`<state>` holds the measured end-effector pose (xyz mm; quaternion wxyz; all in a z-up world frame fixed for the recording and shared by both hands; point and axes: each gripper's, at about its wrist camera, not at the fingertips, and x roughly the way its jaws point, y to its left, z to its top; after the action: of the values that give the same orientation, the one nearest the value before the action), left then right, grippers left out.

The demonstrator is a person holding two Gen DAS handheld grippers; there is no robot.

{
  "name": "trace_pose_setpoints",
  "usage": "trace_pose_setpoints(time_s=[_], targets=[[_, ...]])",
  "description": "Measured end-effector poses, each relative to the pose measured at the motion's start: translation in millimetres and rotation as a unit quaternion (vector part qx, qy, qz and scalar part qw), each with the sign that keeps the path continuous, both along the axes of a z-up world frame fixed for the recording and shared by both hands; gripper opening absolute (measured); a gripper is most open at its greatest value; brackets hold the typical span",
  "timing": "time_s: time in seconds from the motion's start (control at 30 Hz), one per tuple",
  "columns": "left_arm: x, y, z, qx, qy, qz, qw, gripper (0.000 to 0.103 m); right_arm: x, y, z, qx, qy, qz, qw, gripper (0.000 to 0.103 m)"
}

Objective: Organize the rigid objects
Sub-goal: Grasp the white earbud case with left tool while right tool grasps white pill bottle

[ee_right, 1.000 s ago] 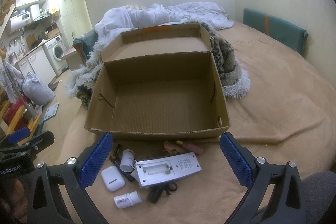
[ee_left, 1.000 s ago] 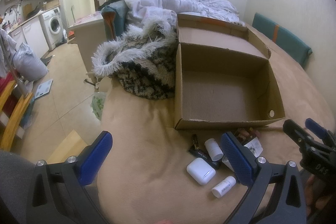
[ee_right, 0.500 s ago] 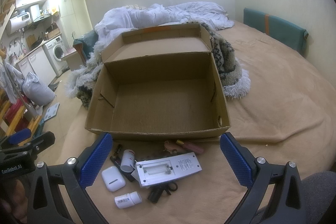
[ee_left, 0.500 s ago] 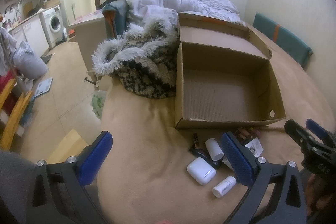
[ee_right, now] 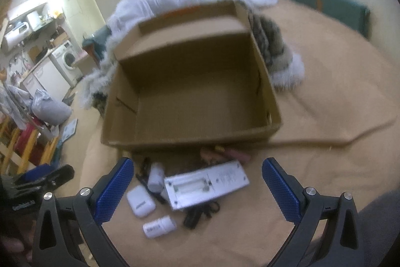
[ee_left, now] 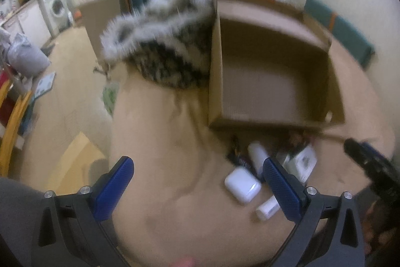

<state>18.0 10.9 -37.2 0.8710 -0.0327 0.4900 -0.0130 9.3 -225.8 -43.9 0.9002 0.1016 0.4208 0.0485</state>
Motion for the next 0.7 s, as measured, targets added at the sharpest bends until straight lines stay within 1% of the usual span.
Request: trace_pose_setpoints(time_s=[0.1, 0.13, 0.2, 0.3, 0.33, 0.4, 0.43, 0.5, 0.53, 0.6, 0.63, 0.67, 0.7], targets=[[15, -9, -20, 0.007, 0.058, -0.026, 0.9980, 0.102, 5, -2, -13, 0.009, 0.037, -0.001, 0.999, 0.103], [20, -12, -23, 0.005, 0.071, -0.038, 0.9967, 0.100, 7, -2, -17, 0.013, 0.050, 0.001, 0.999, 0.103], [30, -23, -27, 0.008, 0.090, -0.073, 0.9932, 0.100, 12, -2, -24, 0.016, 0.075, 0.009, 0.997, 0.103], [42, -44, -40, 0.037, 0.122, -0.135, 0.9826, 0.100, 17, -2, -36, 0.017, 0.105, 0.021, 0.994, 0.103], [45, -51, -47, 0.049, 0.133, -0.157, 0.9774, 0.100, 17, -3, -39, 0.019, 0.114, 0.023, 0.993, 0.103], [48, -61, -59, 0.064, 0.146, -0.186, 0.9696, 0.100, 18, -7, -43, 0.023, 0.128, 0.023, 0.991, 0.103], [49, -65, -66, 0.067, 0.155, -0.200, 0.9651, 0.098, 18, -8, -44, 0.024, 0.131, 0.020, 0.991, 0.103], [51, -71, -80, 0.061, 0.177, -0.225, 0.9562, 0.096, 19, -13, -44, 0.029, 0.134, 0.014, 0.990, 0.103], [51, -74, -83, 0.059, 0.181, -0.233, 0.9535, 0.096, 19, -15, -45, 0.032, 0.135, 0.011, 0.990, 0.103], [52, -80, -93, 0.069, 0.189, -0.251, 0.9471, 0.095, 21, -18, -47, 0.037, 0.140, 0.007, 0.989, 0.103], [52, -83, -98, 0.078, 0.190, -0.255, 0.9449, 0.090, 22, -18, -48, 0.037, 0.143, 0.007, 0.989, 0.103], [51, -86, -102, 0.078, 0.193, -0.262, 0.9423, 0.087, 22, -17, -48, 0.036, 0.146, 0.009, 0.989, 0.103], [51, -88, -106, 0.071, 0.201, -0.270, 0.9391, 0.082, 23, -17, -49, 0.035, 0.148, 0.011, 0.988, 0.103]])
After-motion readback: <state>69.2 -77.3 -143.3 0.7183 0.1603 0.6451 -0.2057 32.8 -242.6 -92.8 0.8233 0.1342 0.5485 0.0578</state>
